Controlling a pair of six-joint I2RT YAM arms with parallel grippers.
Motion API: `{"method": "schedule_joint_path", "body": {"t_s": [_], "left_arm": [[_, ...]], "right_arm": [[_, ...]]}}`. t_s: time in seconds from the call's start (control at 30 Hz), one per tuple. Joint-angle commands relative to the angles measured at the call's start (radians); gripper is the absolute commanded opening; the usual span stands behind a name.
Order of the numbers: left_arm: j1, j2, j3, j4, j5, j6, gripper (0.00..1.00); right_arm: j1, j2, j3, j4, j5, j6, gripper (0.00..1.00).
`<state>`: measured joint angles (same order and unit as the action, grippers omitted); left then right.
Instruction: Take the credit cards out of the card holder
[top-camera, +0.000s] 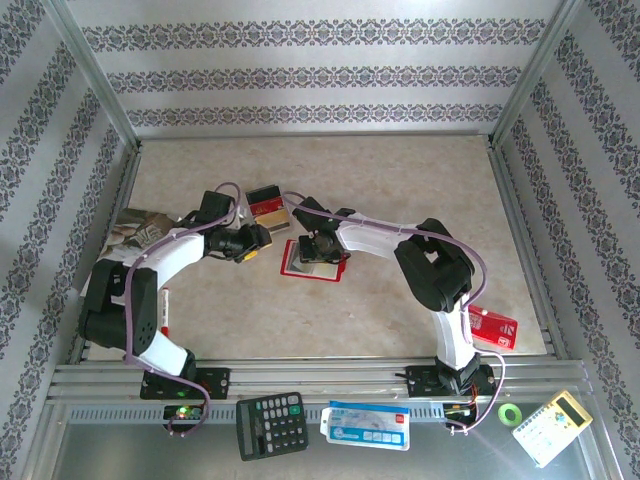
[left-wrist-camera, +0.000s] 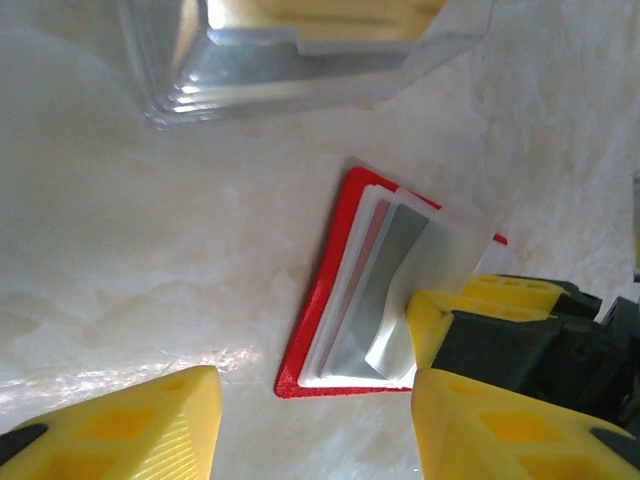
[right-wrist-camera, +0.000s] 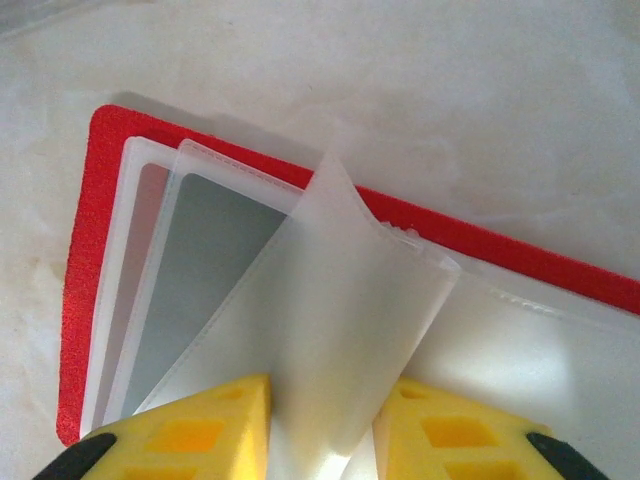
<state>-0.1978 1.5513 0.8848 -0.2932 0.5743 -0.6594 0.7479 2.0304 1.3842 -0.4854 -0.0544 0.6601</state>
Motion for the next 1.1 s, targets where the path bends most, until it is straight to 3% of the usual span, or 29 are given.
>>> {"method": "schedule_joint_path", "body": {"t_s": [0.0,0.27,0.57,1.07], "left_arm": [[-0.039,0.026,0.019,-0.015,0.037,0.001,0.47],[-0.119,0.089,-0.009,0.078,0.094,-0.048,0.33],[-0.135,0.155,-0.018,0.236,0.184,-0.098,0.32],[-0.138,0.215,-0.028,0.262,0.160,-0.060,0.24]], "right_arm": [[-0.010,0.027,-0.046,-0.044,-0.004,-0.013,0.31],[-0.010,0.006,-0.072,0.006,-0.022,-0.001,0.28],[-0.013,0.000,-0.075,0.030,-0.045,0.004,0.28],[-0.021,-0.013,-0.091,0.053,-0.063,0.015,0.27]]}}
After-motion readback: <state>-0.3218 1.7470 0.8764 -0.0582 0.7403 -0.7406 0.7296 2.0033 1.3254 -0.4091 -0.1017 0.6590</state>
